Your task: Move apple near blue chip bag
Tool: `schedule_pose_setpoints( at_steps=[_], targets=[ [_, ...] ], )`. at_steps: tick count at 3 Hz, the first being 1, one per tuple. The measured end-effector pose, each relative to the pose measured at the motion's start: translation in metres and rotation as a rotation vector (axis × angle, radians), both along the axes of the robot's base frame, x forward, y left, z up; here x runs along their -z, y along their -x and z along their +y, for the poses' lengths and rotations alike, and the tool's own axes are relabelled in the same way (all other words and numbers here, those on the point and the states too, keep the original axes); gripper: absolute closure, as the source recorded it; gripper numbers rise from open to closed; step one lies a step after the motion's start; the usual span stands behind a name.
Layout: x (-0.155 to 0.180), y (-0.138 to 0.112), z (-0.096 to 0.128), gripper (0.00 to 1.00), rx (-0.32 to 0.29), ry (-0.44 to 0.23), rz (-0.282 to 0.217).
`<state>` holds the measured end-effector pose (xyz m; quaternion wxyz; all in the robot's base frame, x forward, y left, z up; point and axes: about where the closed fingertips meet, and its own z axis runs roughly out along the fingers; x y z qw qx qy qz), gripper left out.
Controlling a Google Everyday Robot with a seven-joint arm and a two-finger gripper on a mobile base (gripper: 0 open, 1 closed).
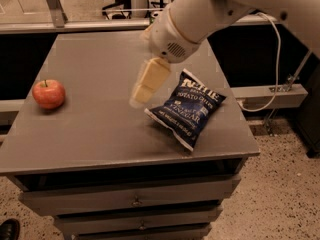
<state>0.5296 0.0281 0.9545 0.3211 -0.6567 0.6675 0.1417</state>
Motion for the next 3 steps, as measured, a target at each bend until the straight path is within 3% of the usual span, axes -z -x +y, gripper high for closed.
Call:
schedule_pose_setpoints(
  at_steps=[2,3],
  targets=[
    [0.002,-0.007,0.015,0.0,-0.009,-0.036,-0.006],
    [0.017,-0.023,0.046,0.0,-0.033,-0.131,0.006]
  ],
)
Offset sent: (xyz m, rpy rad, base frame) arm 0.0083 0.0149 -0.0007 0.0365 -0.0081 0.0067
